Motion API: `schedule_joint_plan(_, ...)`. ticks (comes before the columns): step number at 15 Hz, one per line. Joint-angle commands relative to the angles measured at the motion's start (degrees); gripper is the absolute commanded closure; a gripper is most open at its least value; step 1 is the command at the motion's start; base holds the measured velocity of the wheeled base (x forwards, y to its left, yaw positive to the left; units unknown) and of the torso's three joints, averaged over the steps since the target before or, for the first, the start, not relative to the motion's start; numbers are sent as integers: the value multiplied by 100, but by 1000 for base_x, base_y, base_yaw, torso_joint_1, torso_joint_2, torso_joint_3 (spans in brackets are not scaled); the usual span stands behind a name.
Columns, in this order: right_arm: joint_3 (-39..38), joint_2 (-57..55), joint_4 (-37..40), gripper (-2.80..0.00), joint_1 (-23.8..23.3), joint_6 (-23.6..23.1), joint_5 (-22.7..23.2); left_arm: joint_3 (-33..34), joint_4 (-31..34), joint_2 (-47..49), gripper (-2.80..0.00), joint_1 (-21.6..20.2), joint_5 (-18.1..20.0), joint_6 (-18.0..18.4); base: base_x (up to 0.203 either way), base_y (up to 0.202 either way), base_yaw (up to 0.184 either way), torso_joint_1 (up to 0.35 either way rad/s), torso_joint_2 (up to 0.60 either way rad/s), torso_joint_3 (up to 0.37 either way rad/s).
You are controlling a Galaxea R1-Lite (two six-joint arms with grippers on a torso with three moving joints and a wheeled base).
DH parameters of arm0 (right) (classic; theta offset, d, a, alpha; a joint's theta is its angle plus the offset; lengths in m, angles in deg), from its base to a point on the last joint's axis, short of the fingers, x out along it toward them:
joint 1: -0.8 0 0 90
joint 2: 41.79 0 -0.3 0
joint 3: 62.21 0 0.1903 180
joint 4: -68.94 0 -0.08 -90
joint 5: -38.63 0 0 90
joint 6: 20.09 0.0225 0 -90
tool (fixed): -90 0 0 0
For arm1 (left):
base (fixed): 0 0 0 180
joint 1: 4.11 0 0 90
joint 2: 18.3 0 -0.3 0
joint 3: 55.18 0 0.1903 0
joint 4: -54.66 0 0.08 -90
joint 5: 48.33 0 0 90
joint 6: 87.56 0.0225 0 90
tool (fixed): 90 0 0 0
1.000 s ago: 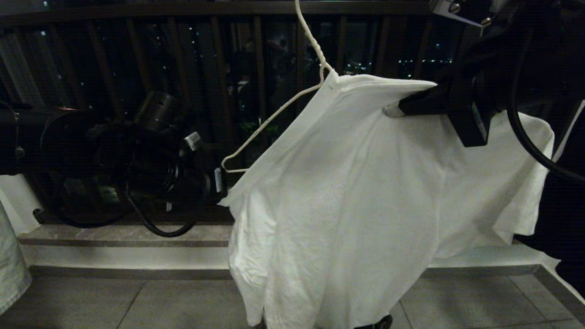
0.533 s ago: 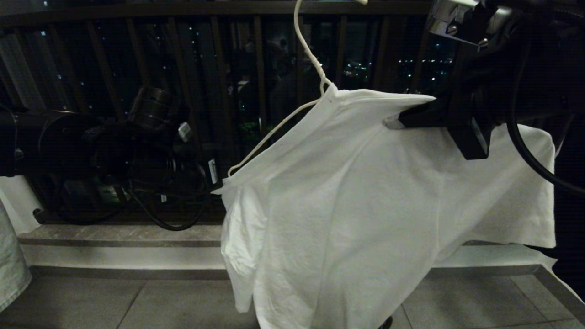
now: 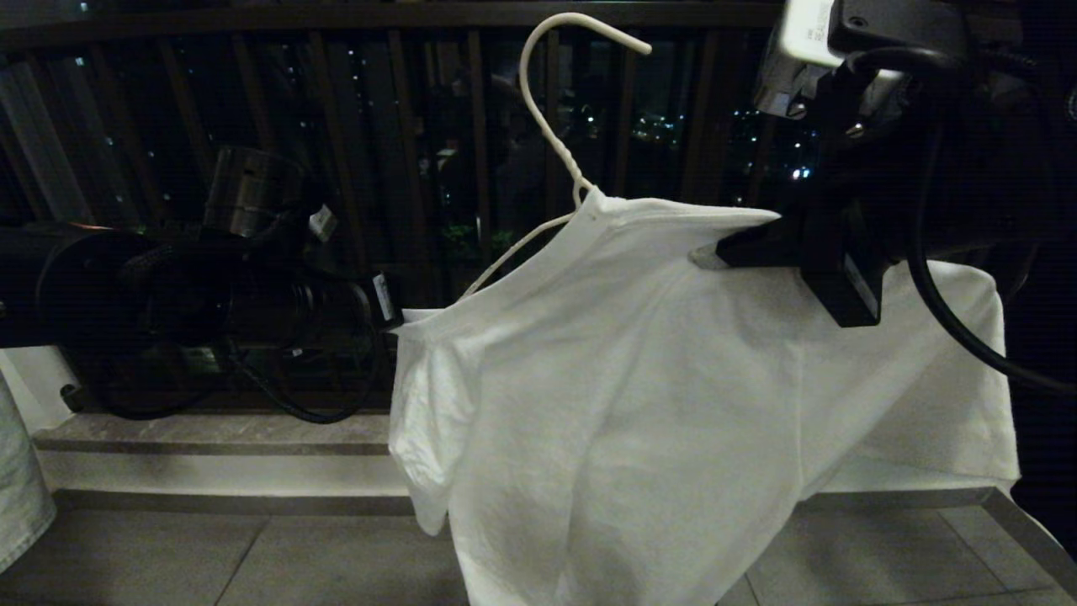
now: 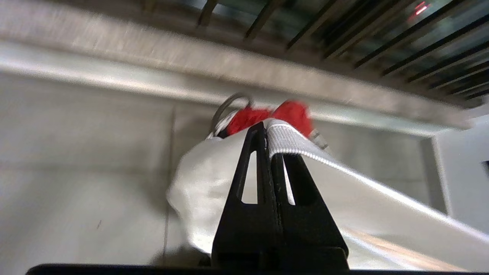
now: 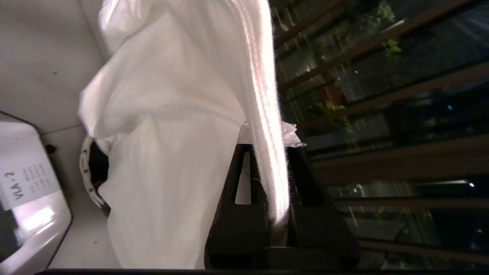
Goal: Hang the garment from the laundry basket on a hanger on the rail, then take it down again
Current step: Hang the clothes on the clothes rack
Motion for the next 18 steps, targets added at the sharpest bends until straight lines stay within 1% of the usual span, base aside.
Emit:
schedule_joint_plan(1, -3, -193, -39, 0, 46, -15, 8, 247, -344, -397, 0, 59, 27, -7, 0, 0, 0, 0, 0, 0)
schedule_joint_plan(3, -9, -359, -207, 0, 49, 2, 8, 332, -414, -666, 0, 179, 32, 0, 0, 0, 0, 0, 0, 0)
schedule_joint_plan(5, -6, -482, -345, 0, 87, 71, 8, 439, -426, -950, 0, 289, 78, 89, 0, 0, 0, 0, 0, 0)
schedule_joint_plan(6, -6, -527, -379, 0, 141, 166, 8, 490, -427, -1089, 0, 326, 239, 132, 0, 0, 0, 0, 0, 0)
schedule_joint_plan(8, -6, -624, -418, 0, 154, 186, 8, 523, -420, -1369, 0, 338, 623, 136, 0, 0, 0, 0, 0, 0)
schedule_joint_plan(9, -15, -641, -480, 0, 154, 205, 8, 525, -413, -1475, 0, 339, 695, 133, 0, 0, 0, 0, 0, 0)
schedule_joint_plan(11, -65, -641, -507, 0, 154, 228, 13, 526, -401, -1613, 0, 339, 718, 141, 0, 0, 0, 0, 0, 0)
schedule_joint_plan(12, -76, -641, -538, 0, 154, 323, 30, 526, -401, -1613, 0, 348, 710, 141, 0, 0, 0, 0, 0, 0)
schedule_joint_plan(14, -138, -633, -619, 0, 217, 628, 430, 524, -401, -1630, 0, 347, 709, 186, 0, 0, 0, 0, 0, 0)
schedule_joint_plan(15, -204, -647, -767, 0, 321, 814, 554, 500, -414, -1666, 0, 338, 709, 273, 0, 0, 0, 0, 0, 0)
schedule_joint_plan(16, -263, -713, -944, 0, 391, 1082, 581, 450, -395, -1725, 0, 345, 718, 354, 0, 0, 0, 0, 0, 0)
schedule_joint_plan(17, -347, -772, -1177, 0, 413, 1368, 596, 341, -376, -1680, 0, 443, 766, 391, 0, 0, 0, 0, 0, 0)
schedule_joint_plan(18, -415, -850, -1409, 0, 423, 1512, 606, 137, -363, -1594, 0, 526, 802, 405, 0, 0, 0, 0, 0, 0)
